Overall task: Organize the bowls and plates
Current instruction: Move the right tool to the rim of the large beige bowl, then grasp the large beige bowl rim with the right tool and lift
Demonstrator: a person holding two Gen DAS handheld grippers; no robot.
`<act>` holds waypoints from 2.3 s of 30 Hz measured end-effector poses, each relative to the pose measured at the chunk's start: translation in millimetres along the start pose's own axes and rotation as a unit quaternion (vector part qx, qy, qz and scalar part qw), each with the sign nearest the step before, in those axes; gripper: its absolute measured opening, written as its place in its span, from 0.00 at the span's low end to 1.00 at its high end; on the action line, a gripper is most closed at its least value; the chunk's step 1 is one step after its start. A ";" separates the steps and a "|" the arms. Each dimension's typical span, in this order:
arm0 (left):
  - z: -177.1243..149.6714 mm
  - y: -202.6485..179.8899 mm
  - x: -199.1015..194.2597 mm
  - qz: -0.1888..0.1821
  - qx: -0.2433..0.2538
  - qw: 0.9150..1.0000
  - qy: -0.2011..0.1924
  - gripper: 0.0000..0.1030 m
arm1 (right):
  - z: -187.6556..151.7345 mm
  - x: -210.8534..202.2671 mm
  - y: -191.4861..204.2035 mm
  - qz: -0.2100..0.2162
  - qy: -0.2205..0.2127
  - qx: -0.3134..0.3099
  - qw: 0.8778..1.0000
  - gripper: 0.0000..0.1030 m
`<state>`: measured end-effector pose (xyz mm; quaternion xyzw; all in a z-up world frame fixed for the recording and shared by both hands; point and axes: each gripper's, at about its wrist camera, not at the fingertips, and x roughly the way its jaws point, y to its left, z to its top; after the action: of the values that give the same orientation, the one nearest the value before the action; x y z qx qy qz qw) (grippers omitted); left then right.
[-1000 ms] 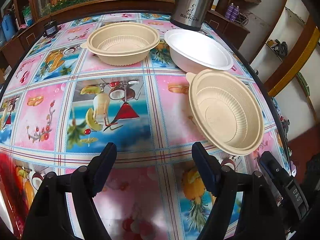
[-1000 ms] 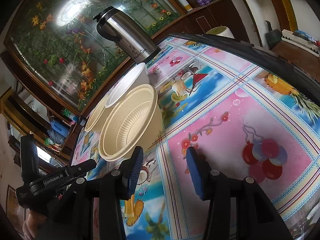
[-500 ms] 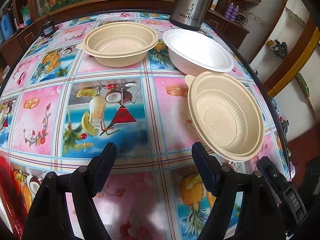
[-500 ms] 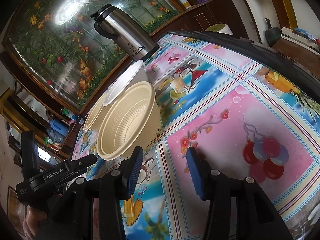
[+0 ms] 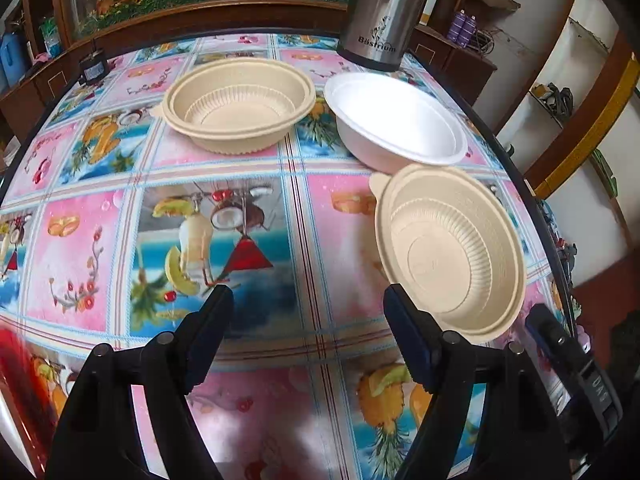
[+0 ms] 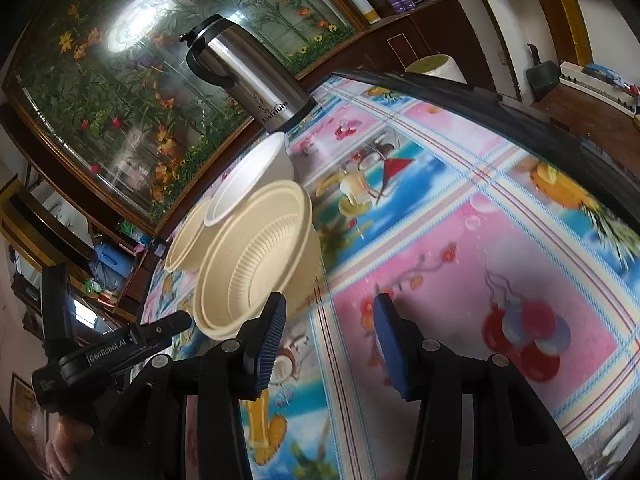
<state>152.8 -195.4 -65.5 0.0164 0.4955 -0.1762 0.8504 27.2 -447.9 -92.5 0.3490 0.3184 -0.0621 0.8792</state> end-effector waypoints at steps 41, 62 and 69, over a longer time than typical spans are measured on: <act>21.5 -12.1 33.5 0.059 -0.011 0.998 0.008 0.75 | 30.0 31.3 13.3 0.014 -0.024 0.005 1.000 0.58; 19.6 -18.0 40.1 0.078 -0.001 0.997 0.002 0.75 | 28.8 39.6 10.4 0.011 -0.009 0.017 1.000 0.53; 18.3 -19.2 46.0 0.082 0.002 0.997 0.006 0.75 | 29.5 43.8 8.0 0.006 0.000 0.027 1.000 0.55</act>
<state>182.7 -230.2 -92.4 0.0594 0.4974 -0.1068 0.8589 79.6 -456.1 -97.9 0.3742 0.3149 -0.0651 0.8698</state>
